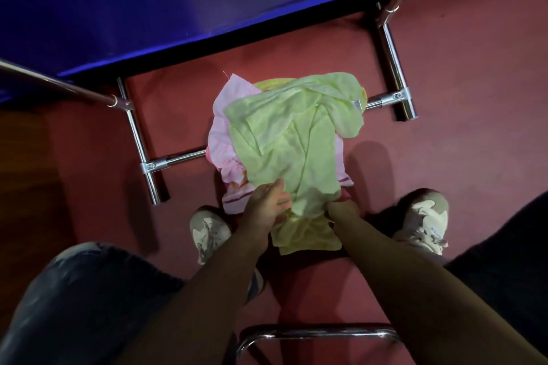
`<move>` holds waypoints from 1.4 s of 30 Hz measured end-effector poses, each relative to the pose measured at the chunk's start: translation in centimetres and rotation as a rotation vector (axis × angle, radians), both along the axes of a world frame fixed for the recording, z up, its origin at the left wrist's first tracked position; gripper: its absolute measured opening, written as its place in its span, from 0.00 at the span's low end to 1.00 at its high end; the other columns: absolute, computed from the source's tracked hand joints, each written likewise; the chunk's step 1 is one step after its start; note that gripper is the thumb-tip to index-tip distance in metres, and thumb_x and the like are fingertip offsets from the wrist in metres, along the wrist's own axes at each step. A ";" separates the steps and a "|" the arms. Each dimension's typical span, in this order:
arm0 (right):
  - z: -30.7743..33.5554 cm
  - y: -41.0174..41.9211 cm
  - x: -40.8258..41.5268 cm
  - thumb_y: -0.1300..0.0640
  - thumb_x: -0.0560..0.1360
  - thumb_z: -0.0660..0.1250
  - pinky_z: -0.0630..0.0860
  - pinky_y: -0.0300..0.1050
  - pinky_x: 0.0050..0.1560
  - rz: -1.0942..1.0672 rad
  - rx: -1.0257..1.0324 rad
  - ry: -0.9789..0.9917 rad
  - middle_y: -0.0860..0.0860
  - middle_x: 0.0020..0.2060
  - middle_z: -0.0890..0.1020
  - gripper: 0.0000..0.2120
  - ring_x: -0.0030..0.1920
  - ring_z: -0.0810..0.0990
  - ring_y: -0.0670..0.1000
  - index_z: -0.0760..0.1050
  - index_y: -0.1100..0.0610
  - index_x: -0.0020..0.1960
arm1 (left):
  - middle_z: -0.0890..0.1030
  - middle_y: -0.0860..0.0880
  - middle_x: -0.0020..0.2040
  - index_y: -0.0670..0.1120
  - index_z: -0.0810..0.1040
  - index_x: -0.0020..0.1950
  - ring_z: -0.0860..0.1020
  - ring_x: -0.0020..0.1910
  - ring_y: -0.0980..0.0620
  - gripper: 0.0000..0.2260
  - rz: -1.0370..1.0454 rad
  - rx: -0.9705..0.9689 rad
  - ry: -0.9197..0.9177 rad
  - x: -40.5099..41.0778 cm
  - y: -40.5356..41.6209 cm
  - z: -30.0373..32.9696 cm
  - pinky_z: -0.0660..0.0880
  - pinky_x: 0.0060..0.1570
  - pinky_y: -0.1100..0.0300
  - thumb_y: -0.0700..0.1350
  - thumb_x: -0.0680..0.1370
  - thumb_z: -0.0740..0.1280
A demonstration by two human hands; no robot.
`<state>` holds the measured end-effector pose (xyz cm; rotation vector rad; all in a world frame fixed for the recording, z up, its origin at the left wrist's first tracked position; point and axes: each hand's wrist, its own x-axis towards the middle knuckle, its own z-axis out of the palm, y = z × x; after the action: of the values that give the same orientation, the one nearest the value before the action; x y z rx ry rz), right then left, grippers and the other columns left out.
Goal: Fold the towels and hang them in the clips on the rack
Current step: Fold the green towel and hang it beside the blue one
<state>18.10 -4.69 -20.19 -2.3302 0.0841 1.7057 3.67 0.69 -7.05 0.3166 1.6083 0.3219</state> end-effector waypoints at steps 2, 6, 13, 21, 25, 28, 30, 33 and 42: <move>-2.6 -1.6 0.6 0.52 0.67 0.70 0.81 0.51 0.48 -0.009 0.082 -0.055 0.54 0.41 0.82 0.21 0.41 0.83 0.53 0.78 0.55 0.59 | 0.79 0.49 0.46 0.45 0.73 0.53 0.78 0.44 0.52 0.09 -0.012 0.001 -0.004 0.0 -0.2 0.4 0.70 0.41 0.59 0.50 0.80 0.59; 5.0 0.8 -0.4 0.57 0.69 0.67 0.76 0.48 0.45 -0.063 0.136 -0.069 0.52 0.34 0.79 0.04 0.37 0.77 0.53 0.77 0.56 0.43 | 0.78 0.48 0.48 0.46 0.73 0.51 0.78 0.47 0.51 0.08 -0.010 0.006 -0.008 -0.2 -0.4 1.7 0.71 0.42 0.60 0.49 0.80 0.59; 14.7 3.4 -1.3 0.64 0.73 0.61 0.73 0.40 0.35 -0.220 0.308 0.134 0.53 0.31 0.71 0.09 0.32 0.71 0.50 0.67 0.56 0.35 | 0.78 0.49 0.46 0.49 0.74 0.44 0.76 0.46 0.53 0.05 0.012 0.145 -0.001 0.0 -0.6 7.4 0.71 0.44 0.60 0.43 0.79 0.62; 31.5 6.2 -2.3 0.67 0.76 0.59 0.74 0.32 0.27 -0.291 0.565 0.491 0.52 0.29 0.77 0.08 0.23 0.75 0.44 0.72 0.58 0.41 | 0.75 0.51 0.55 0.43 0.70 0.63 0.74 0.52 0.56 0.24 -0.308 0.613 0.109 -0.2 -1.0 19.5 0.69 0.39 0.78 0.25 0.71 0.58; 40.4 6.3 -2.6 0.66 0.77 0.57 0.74 0.32 0.24 -0.247 0.673 0.628 0.52 0.23 0.79 0.09 0.22 0.77 0.44 0.71 0.60 0.41 | 0.78 0.47 0.56 0.53 0.75 0.58 0.77 0.49 0.55 0.21 -0.368 0.927 0.232 -0.5 -0.7 26.3 0.72 0.49 0.72 0.34 0.70 0.69; 47.3 5.9 -2.2 0.66 0.77 0.58 0.74 0.32 0.25 -0.147 0.787 0.652 0.52 0.23 0.79 0.08 0.23 0.78 0.44 0.71 0.59 0.40 | 0.80 0.49 0.52 0.45 0.80 0.54 0.77 0.52 0.52 0.15 -0.333 1.143 0.295 -0.8 -0.6 32.3 0.70 0.50 0.73 0.31 0.71 0.66; 51.3 5.7 -1.8 0.67 0.76 0.58 0.73 0.32 0.24 -0.095 0.867 0.622 0.51 0.21 0.77 0.10 0.24 0.77 0.44 0.70 0.59 0.38 | 0.82 0.53 0.47 0.50 0.81 0.47 0.78 0.47 0.58 0.15 -0.309 1.216 0.295 -1.3 -0.6 36.1 0.72 0.47 0.71 0.30 0.72 0.63; 57.4 4.8 -1.3 0.69 0.76 0.58 0.71 0.31 0.23 -0.030 1.032 0.531 0.49 0.17 0.73 0.12 0.24 0.75 0.45 0.67 0.57 0.37 | 0.82 0.57 0.40 0.55 0.79 0.41 0.77 0.40 0.60 0.17 -0.308 1.331 0.261 -2.4 -1.0 42.1 0.73 0.46 0.67 0.31 0.73 0.64; 68.9 1.2 0.4 0.66 0.73 0.68 0.77 0.37 0.35 0.460 1.448 0.311 0.51 0.30 0.80 0.05 0.31 0.80 0.45 0.77 0.58 0.45 | 0.82 0.52 0.38 0.46 0.80 0.42 0.78 0.38 0.60 0.10 -0.246 1.599 0.086 -5.3 -3.0 56.2 0.76 0.41 0.65 0.31 0.74 0.66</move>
<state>18.47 -3.48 48.67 -1.0044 -1.2416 1.3998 -1.66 -2.30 49.14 1.7114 1.0370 1.3714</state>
